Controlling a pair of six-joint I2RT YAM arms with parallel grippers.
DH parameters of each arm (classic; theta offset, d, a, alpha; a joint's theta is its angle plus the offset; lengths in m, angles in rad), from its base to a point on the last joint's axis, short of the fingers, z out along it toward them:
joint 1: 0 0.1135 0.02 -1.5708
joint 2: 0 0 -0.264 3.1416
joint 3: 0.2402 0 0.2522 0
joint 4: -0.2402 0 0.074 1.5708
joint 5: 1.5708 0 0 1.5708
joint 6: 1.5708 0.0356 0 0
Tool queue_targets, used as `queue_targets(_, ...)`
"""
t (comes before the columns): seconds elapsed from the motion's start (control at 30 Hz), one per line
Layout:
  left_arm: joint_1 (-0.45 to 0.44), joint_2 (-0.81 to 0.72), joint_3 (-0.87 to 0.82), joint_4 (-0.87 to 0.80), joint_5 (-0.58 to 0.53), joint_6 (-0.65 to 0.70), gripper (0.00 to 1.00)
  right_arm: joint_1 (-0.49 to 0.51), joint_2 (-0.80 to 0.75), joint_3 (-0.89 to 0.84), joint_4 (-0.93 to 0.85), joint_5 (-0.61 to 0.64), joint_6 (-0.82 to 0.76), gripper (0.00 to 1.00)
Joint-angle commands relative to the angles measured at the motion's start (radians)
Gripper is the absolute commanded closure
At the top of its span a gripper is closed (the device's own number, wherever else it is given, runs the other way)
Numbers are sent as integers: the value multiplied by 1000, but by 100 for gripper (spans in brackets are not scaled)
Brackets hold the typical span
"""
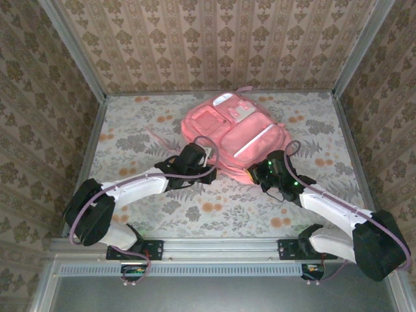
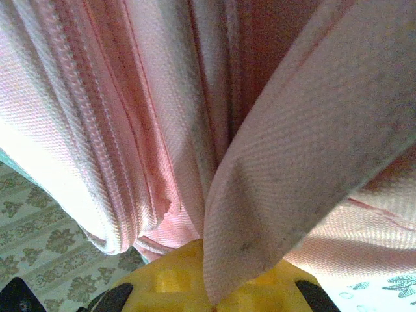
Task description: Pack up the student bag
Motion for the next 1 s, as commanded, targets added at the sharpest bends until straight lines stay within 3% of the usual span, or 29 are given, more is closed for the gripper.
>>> queue_targets(0.0,21,-10,-14,-58,-70,-10,100,-5,0,-5,42,32,-19,100)
queue_targets(0.43,15,39,29,-161,-235,-2,100,91,69,47,64,77,7,100)
queue_targets(0.83,6,97,82,-252,-437,-101,100,145,103,64,71,110,30,100)
queue_targets(0.97,23,104,83,-250,-450,-118,100,155,105,64,69,114,32,100)
